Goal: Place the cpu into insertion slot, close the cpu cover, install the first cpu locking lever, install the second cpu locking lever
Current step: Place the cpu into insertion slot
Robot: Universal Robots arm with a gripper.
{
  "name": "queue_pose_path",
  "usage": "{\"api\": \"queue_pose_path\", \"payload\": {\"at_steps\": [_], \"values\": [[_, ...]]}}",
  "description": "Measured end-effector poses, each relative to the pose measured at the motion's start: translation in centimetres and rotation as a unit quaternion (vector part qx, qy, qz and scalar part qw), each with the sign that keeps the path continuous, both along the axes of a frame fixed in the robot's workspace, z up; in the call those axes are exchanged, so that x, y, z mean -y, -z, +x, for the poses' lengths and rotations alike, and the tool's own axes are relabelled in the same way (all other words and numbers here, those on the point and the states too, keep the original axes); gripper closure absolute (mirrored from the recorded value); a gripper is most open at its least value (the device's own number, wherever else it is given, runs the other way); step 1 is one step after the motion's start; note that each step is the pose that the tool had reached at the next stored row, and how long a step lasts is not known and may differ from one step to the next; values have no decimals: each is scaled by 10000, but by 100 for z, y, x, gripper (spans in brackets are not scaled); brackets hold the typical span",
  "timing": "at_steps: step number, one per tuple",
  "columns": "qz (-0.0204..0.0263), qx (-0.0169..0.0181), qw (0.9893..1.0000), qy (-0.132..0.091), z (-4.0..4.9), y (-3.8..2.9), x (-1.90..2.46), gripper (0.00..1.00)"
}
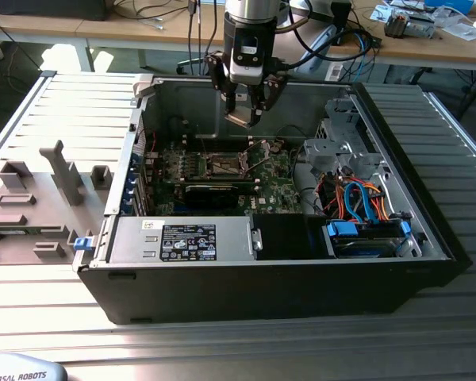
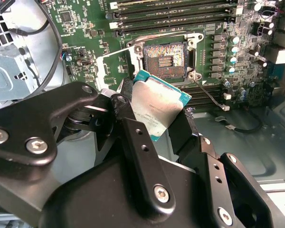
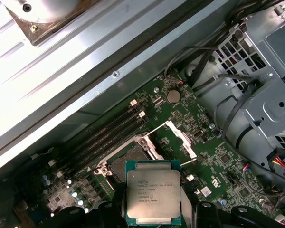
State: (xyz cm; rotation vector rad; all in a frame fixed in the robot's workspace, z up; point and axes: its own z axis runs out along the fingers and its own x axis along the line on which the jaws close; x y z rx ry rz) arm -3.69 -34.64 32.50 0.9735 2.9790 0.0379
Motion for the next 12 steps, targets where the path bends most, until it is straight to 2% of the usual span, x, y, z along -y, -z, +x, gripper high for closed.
{"api": "queue_pose_path", "payload": {"at_steps": [12], "values": [[0, 0, 10000, 53, 0, 0, 0, 46]]}}
